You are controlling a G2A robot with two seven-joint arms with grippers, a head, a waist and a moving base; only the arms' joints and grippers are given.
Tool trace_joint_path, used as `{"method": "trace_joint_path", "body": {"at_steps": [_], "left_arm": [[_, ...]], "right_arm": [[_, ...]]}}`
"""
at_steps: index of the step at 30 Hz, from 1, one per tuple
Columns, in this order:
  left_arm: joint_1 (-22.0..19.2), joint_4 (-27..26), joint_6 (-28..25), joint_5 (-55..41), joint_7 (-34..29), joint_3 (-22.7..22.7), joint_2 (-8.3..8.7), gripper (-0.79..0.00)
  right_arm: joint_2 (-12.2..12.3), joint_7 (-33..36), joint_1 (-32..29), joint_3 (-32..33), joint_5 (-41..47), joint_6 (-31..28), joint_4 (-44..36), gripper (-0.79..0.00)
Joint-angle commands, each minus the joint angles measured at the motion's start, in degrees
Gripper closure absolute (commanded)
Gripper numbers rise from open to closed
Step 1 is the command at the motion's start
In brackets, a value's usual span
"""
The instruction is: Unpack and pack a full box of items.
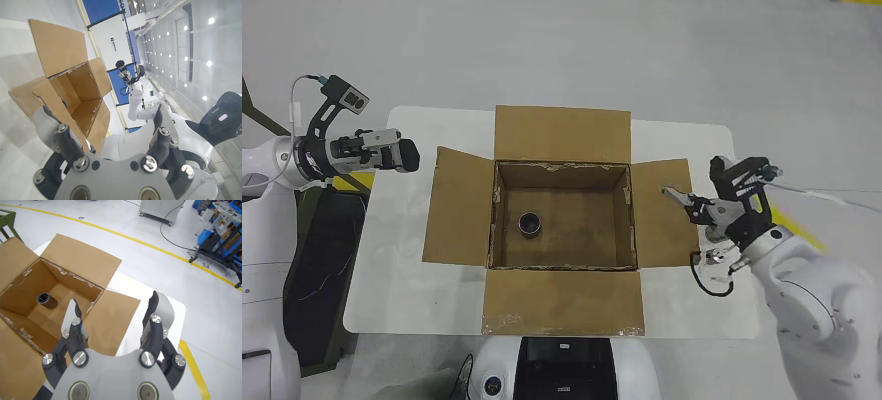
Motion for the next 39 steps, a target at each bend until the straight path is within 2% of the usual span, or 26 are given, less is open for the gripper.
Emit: {"method": "trace_joint_path", "body": {"at_steps": [1,9,17,20,24,32,39], "left_arm": [[0.0,0.0,0.0,0.0,0.0,0.0,0.00,-0.785],[0.0,0.0,0.0,0.0,0.0,0.0,0.00,-0.785],[0.0,0.0,0.0,0.0,0.0,0.0,0.00,-0.785],[0.0,0.0,0.0,0.0,0.0,0.0,0.00,-0.785],[0.0,0.0,0.0,0.0,0.0,0.0,0.00,-0.785],[0.0,0.0,0.0,0.0,0.0,0.0,0.00,-0.785],[0.0,0.0,0.0,0.0,0.0,0.0,0.00,-0.785]], "right_arm": [[0.0,1.3,1.0,-1.6,1.2,-1.0,-0.1,-0.699],[-0.2,6.2,7.2,-10.4,1.6,-3.6,1.8,-0.727],[-1.1,9.7,16.4,-20.8,2.2,-3.5,8.0,-0.739],[-1.6,11.3,19.5,-24.9,2.6,-3.7,10.4,-0.785],[-2.3,12.6,22.7,-29.1,3.2,-3.8,13.2,-0.785],[-3.1,13.4,25.7,-33.8,3.7,-3.7,17.4,-0.785],[-3.1,13.2,25.9,-33.9,3.6,-3.6,17.6,-0.785]]}}
